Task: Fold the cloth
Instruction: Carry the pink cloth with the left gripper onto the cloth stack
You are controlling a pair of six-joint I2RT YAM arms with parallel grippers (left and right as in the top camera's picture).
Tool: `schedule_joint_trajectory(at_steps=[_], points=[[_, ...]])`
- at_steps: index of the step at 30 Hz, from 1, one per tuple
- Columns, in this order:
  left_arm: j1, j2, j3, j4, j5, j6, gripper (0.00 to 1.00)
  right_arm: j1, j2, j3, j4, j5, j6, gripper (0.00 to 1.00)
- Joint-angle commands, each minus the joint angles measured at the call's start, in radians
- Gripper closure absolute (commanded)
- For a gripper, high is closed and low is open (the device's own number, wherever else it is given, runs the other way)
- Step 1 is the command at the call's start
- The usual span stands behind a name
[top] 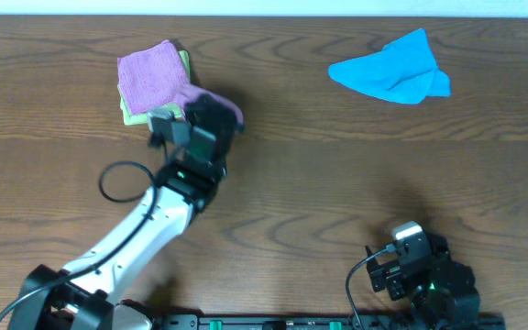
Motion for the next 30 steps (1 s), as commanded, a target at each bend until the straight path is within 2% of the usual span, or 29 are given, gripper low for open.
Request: schedule_joint_trajectory(at_steps=[1,5,10,14,21,30], points=[[0.066,-0.011,0.119,-0.034,0.023,0.169,0.94,-0.002,-0.001,-0.003,-0.001,-0.003,-0.013,0.01],[0.149,0.009,0.241,-0.107,0.04,0.266,0.94,-0.002,-0.001,-0.003,-0.001,-0.003,-0.013,0.01],[0.238,0.094,0.328,-0.114,0.082,0.334,0.94,-0.002,-0.001,-0.003,-0.001,-0.003,-0.013,0.01],[0.294,0.196,0.377,-0.089,0.09,0.338,0.94,-0.002,-0.001,-0.003,-0.001,-0.003,-0.013,0.01],[0.347,0.38,0.423,0.13,0.113,0.328,0.94,-0.002,-0.001,-0.003,-0.001,-0.003,-0.013,0.01],[0.399,0.435,0.467,0.152,0.106,0.323,0.94,-0.002,-0.001,-0.003,-0.001,-0.003,-0.013,0.01]])
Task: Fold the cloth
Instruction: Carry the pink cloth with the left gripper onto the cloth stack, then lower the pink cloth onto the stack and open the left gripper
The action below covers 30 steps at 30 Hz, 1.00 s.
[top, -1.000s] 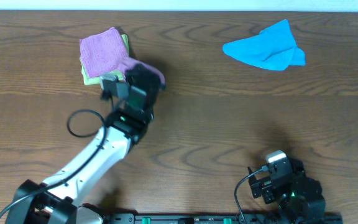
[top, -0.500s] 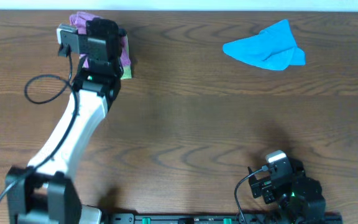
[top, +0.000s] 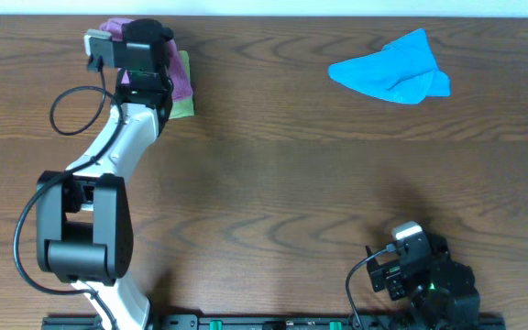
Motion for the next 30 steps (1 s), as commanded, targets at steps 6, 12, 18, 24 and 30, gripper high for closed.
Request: schedule_joint_trajectory(at_steps=[6,12,18,24,30], points=[[0.019,-0.001,0.034,0.095,-0.057,0.011,0.94,-0.002,-0.001,-0.003,-0.001,-0.003,-0.013,0.01],[0.019,0.021,0.034,0.111,-0.056,0.011,0.94,-0.002,-0.001,-0.003,-0.001,-0.003,-0.013,0.01],[0.019,0.085,0.036,0.162,-0.052,-0.037,0.94,-0.002,-0.001,-0.003,-0.001,-0.003,-0.013,0.01],[0.019,0.134,0.047,0.23,-0.045,-0.038,0.94,-0.002,-0.001,-0.003,-0.001,-0.003,-0.013,0.01],[0.021,0.135,0.057,0.213,-0.037,-0.03,0.94,-0.002,-0.001,-0.003,-0.001,-0.003,-0.013,0.01]])
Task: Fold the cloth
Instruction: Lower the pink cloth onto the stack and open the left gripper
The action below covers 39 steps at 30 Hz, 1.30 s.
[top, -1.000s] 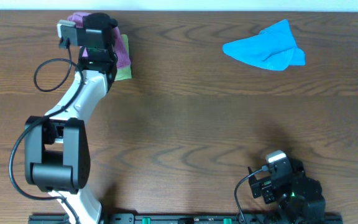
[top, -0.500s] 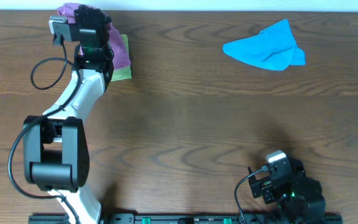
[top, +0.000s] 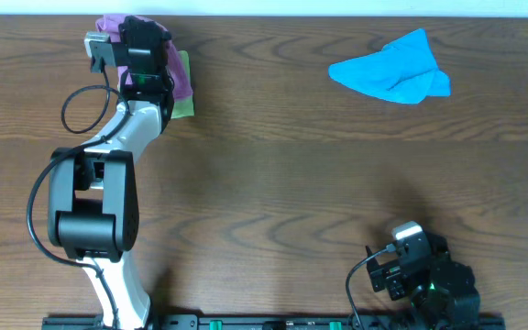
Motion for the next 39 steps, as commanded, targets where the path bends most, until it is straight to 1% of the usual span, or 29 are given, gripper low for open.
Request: schedule_joint_trajectory(at_steps=[1,9,26,34,39], points=[[0.007,0.0,0.035,-0.021,0.006,0.006,0.94,-0.002,-0.001,-0.003,-0.001,-0.003,-0.013,0.01],[0.006,0.0,0.035,-0.176,0.06,0.006,0.94,-0.002,-0.001,-0.003,-0.001,-0.003,-0.013,0.01],[0.01,-0.008,0.035,-0.331,0.088,-0.005,0.94,-0.002,-0.001,-0.003,-0.001,-0.004,-0.013,0.01],[0.013,-0.052,0.035,-0.476,0.098,-0.005,0.94,-0.002,-0.001,-0.003,-0.001,-0.003,-0.013,0.01],[0.014,-0.054,0.035,-0.565,0.138,-0.005,0.94,-0.002,-0.001,-0.003,-0.001,-0.003,-0.013,0.01]])
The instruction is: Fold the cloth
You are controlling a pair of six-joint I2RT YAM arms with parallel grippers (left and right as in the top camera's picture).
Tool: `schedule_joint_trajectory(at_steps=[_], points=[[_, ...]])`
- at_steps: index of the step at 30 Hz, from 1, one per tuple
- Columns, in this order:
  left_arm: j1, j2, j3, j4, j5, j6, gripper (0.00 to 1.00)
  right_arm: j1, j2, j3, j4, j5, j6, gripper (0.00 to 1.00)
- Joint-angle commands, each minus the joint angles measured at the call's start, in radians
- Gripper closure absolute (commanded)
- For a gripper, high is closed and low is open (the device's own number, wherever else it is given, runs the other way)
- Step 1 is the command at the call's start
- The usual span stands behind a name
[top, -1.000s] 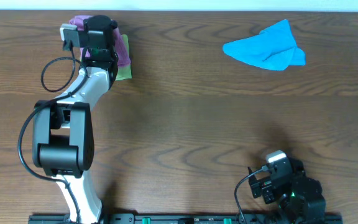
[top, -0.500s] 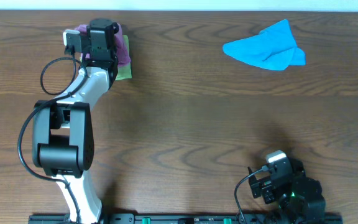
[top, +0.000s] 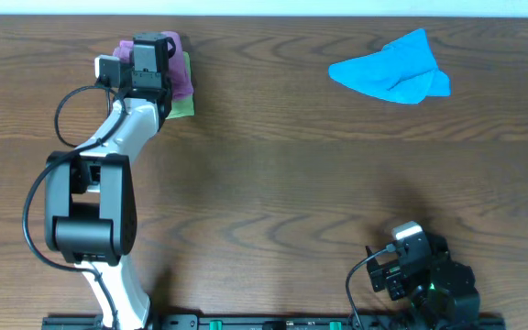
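A purple cloth (top: pixel 182 79) lies bunched on a green cloth (top: pixel 184 106) at the far left of the table, both mostly covered by my left arm. My left gripper (top: pixel 150 48) sits right over the purple cloth, with its fingers hidden beneath the wrist, so its state and any hold on the cloth stay unclear. A crumpled blue cloth (top: pixel 390 73) lies at the far right. My right gripper (top: pixel 401 268) is tucked at the near right edge, far from every cloth, too small to read.
The brown wooden table (top: pixel 301 174) carries the three cloths. My left arm's base (top: pixel 85 229) and its black cable loop (top: pixel 67 105) stand at the near left. The table's far edge runs just behind the purple cloth.
My left wrist has shifted slightly to the right over the stack. The purple corner that showed at the gripper's left is gone; purple now shows at its upper right. The right arm is unmoved.
At first the purple cloth lay spread over the green one, my left gripper at its near right corner. Then the gripper stood at the far left over the stack and the purple cloth looked smaller. It has stayed there since, shifting only slightly.
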Motion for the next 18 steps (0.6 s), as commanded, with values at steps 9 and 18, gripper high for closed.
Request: schedule_joint_trajectory(at_steps=[9,18], points=[[0.007,-0.031,0.021,-0.138,0.047,-0.004,0.02,-0.002,-0.001,-0.003,-0.001,-0.003,-0.013,0.01],[0.007,-0.084,0.021,-0.158,0.057,0.008,0.05,-0.002,-0.001,-0.003,-0.001,-0.003,-0.013,0.01]])
